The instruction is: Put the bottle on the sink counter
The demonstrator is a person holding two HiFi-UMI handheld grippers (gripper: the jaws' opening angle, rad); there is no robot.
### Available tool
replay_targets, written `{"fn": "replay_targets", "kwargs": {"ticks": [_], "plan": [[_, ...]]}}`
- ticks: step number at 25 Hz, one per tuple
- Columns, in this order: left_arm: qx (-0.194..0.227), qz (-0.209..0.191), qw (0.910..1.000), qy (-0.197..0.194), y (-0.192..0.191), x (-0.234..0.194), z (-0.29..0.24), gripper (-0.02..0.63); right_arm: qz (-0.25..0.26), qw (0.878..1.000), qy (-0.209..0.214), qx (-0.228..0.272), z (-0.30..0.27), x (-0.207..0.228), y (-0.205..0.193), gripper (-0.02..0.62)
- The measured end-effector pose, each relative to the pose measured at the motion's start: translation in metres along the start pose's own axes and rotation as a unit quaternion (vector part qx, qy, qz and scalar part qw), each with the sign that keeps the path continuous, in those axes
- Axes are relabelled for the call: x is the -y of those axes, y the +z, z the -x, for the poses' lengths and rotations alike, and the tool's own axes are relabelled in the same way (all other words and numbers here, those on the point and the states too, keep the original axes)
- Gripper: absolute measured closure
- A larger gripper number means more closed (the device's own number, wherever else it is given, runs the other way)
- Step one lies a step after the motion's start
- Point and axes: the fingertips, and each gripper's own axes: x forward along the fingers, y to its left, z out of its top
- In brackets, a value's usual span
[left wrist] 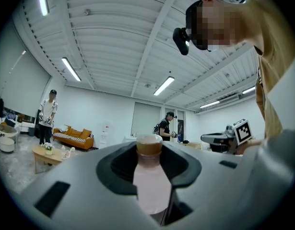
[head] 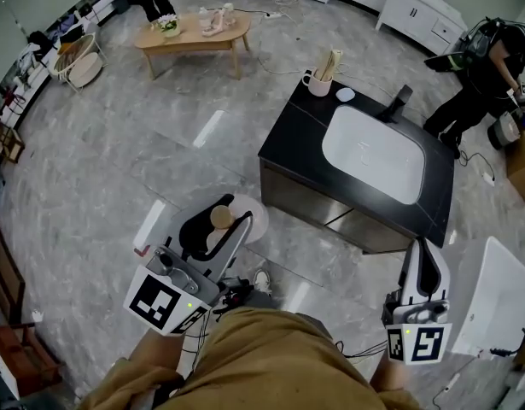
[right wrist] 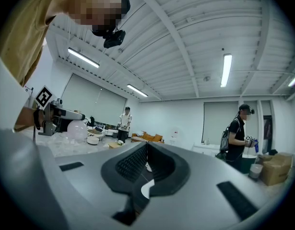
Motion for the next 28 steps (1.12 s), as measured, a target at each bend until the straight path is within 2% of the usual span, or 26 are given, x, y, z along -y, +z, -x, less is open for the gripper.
{"fn": "replay_targets", "kwargs": {"ticks": [12,21,24,28], "plan": [[0.003,0.007,0.9998,-0.021,0.000,-0.015,-0.024,0.474,-0.002,1.000,-0.019,-0.009,-0.017,0.005,-0.002,0.589],[0.007,-0.001,1.0000,0.000,0.002,-0.024,-0.042,0.474,0.001,1.000,0.019,0.005,-0.057,0.007,0.000,0.589],[0.011,0.013,0.9997,0.015,0.006,-0.024,-0.052,0.474,0.001,0.999,0.032,0.009,-0.070,0.017,0.000,0.589],[0.013,-0.004,0.9996,0.025,0.006,-0.028,-0.064,0.474,-0.001,0.999,0.048,0.012,-0.086,0.026,0.001,0.589]]}}
